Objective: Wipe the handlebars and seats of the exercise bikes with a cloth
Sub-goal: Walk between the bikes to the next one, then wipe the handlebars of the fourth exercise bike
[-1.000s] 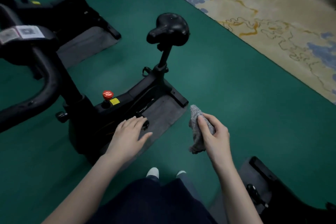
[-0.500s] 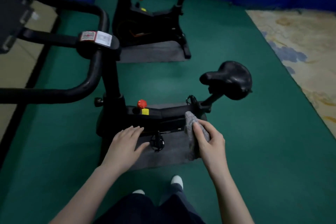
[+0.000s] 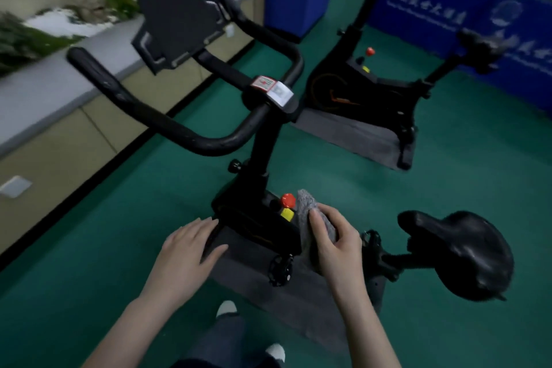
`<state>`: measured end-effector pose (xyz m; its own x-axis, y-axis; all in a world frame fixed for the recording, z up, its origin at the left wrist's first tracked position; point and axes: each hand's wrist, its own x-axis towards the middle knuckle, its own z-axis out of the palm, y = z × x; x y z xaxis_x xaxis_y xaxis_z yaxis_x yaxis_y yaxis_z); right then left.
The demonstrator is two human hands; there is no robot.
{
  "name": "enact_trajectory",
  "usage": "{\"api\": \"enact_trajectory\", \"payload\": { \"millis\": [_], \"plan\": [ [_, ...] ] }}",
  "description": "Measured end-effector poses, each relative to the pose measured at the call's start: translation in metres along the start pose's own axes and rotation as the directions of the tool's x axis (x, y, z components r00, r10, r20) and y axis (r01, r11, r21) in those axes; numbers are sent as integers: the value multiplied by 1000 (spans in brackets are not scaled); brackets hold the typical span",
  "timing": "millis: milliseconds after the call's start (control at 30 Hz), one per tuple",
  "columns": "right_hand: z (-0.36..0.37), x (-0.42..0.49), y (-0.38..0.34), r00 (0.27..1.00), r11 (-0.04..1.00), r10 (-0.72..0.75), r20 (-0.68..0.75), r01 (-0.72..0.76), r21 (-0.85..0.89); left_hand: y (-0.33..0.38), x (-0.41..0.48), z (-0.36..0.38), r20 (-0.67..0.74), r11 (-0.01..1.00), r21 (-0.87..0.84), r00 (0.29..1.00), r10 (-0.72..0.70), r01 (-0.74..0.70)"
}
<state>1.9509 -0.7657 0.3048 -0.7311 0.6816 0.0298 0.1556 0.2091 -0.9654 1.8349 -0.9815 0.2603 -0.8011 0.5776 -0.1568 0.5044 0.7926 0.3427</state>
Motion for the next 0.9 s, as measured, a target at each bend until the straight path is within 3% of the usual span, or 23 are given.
{"api": "enact_trajectory", "payload": {
  "millis": [233,433,767,900],
  "plan": [
    [44,47,-34,979,990,-141,145,139,24,-27,0,-23,-104,984,-70,979,-173,166],
    [83,88,-71,959,973,-231,165,224,62,-52,21,-44,-184,961,-128,947,-265,244],
    [148,142,-115,887,921,-387,251,387,52,-83,63,-79,-302,927,-274,892,-336,256],
    [173,148,-126,832,897,-434,346,434,84,-83,77,-96,-376,859,-464,831,-411,215]
  ]
}}
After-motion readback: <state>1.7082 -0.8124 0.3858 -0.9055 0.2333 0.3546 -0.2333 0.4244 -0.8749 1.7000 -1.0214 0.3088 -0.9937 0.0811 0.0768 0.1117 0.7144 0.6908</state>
